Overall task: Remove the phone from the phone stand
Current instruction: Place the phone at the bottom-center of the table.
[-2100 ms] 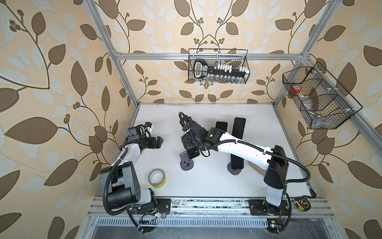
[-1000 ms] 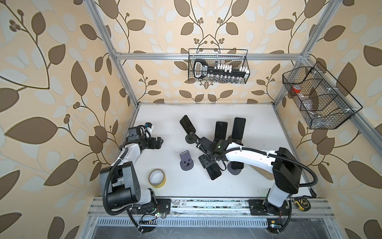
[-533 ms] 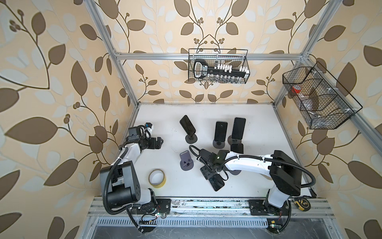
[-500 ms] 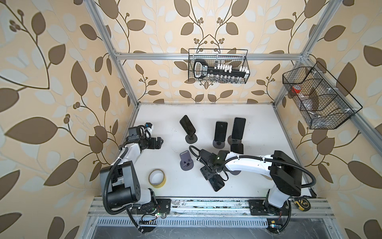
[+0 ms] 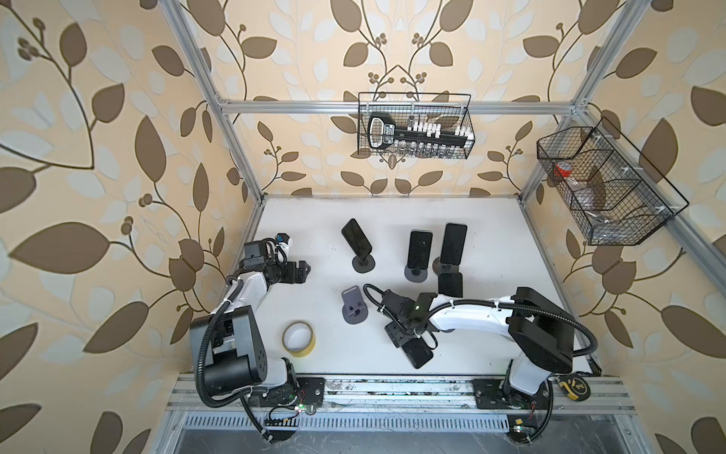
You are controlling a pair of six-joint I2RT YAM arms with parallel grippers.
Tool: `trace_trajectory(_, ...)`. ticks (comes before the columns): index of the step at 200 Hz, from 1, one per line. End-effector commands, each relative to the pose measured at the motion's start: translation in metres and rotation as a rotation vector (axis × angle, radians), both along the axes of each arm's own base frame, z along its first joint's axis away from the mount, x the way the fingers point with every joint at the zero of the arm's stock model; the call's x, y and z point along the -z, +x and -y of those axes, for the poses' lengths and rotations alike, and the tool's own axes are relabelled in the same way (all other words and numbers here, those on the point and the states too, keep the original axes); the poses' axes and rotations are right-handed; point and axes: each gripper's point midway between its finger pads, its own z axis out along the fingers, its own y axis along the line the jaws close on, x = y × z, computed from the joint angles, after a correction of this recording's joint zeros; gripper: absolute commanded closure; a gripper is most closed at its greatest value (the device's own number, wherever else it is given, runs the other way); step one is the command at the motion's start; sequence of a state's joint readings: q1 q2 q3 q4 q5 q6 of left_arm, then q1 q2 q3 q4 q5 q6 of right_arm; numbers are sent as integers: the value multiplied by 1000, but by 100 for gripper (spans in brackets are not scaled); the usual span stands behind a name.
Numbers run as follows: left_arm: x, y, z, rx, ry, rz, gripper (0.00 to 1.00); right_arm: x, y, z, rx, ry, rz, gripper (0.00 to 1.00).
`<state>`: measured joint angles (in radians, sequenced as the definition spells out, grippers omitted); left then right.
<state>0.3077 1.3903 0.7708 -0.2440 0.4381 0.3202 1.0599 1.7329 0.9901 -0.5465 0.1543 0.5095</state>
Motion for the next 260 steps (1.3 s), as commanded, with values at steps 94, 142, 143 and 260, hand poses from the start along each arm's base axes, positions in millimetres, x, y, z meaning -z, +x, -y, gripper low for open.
trace_trajectory(94,-11,5,2,30,6,25,1,25,-4,11,10,-17,11,26)
trace_trajectory(142,-10,4,2,30,3,20,1,28,-2,12,10,-21,18,25)
trace_trajectory(143,-10,4,2,31,4,21,1,28,-2,12,10,-20,17,25)
trace_trajectory(260,-10,5,2,33,2,18,1,37,1,15,19,-59,25,24)
